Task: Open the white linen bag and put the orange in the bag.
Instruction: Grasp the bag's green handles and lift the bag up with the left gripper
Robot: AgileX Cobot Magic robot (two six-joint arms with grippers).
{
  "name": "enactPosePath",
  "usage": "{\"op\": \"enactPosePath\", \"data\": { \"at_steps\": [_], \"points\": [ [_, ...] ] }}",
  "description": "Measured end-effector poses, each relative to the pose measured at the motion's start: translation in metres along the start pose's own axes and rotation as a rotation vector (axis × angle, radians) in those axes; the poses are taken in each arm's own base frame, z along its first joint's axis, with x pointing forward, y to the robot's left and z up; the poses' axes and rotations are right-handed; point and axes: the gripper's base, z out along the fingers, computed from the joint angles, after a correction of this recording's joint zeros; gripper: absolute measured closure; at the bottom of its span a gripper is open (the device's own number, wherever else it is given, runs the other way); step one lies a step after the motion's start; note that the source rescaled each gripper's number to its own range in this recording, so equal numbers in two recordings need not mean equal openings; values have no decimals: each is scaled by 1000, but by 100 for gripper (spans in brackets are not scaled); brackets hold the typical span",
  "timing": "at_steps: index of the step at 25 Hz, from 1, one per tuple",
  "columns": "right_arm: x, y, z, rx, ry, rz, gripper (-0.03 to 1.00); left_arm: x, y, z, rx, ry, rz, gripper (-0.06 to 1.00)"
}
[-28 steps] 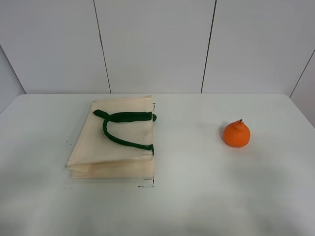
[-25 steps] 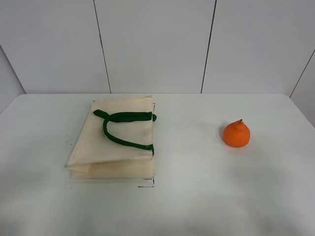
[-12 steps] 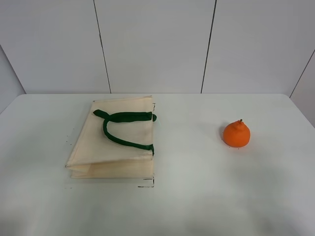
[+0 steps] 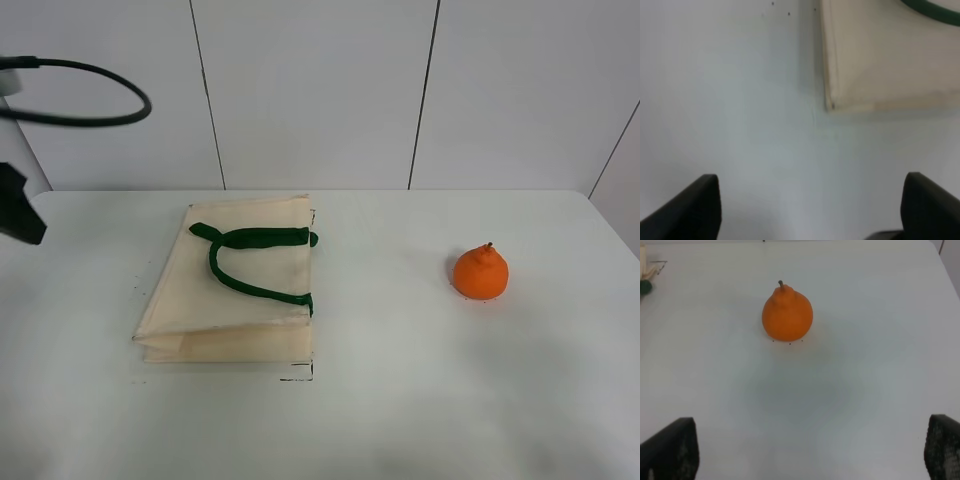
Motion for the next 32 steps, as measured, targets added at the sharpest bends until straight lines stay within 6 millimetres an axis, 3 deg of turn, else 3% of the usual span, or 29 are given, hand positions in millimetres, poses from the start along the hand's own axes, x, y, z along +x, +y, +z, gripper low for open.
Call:
{"op": "enactPosePath", "data": {
  "at_steps": [6,11,14,24,32],
  "points": [
    [0,0,0,0,0,0,-3,-78,1,59,1,92,-5,-3],
    [0,0,0,0,0,0,-3,-115,-6,104,1,140,-41,-3],
    [0,0,0,0,0,0,-3,-124,-19,119,7,154,-50,-3],
    [0,0,0,0,0,0,-3,-132,-110,179,49,201,6,-3],
    [0,0,0,0,0,0,-3,-129,-121,231,29,210,8,-3]
  ]
}}
